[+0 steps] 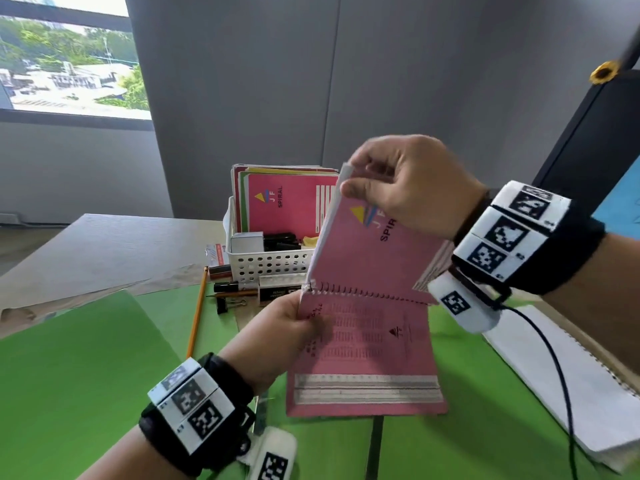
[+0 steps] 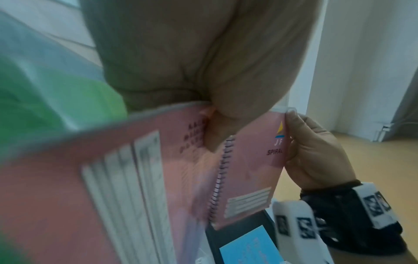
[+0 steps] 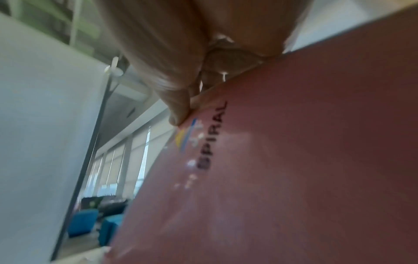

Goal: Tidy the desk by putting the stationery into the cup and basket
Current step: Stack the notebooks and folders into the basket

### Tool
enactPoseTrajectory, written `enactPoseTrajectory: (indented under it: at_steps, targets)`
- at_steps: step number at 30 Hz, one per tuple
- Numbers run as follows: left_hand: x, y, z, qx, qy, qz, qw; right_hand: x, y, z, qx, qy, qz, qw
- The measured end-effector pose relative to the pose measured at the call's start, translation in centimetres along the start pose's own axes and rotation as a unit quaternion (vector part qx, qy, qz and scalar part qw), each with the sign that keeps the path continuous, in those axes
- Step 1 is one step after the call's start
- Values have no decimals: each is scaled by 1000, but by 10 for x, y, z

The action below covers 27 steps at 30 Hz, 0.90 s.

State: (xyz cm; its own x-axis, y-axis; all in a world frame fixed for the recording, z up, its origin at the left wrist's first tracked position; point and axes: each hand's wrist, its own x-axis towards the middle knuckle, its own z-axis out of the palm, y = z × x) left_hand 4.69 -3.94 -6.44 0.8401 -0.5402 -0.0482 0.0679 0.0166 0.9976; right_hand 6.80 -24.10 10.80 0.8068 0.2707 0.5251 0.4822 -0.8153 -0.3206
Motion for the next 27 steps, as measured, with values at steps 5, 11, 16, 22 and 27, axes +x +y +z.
enactPoseTrajectory:
  at_steps: [5,11,16,22,27]
  targets:
    - [-3,12,-5,-17,41,81,996,-1,3,2,-158,97,-91,978]
    - [-3,27,-18,-87,117,197,970,-46,-2,14,-96,-124,-86,984]
    - [-5,26,-25,16,123,243,962,-60,12,34,-93,-33,-85,992]
    - [-9,32,-31,63,253,286,922,-54,17,35,13,69,-19,997]
    - [0,28,-39,-23,189,195,962,-43,13,50,265,145,92,949]
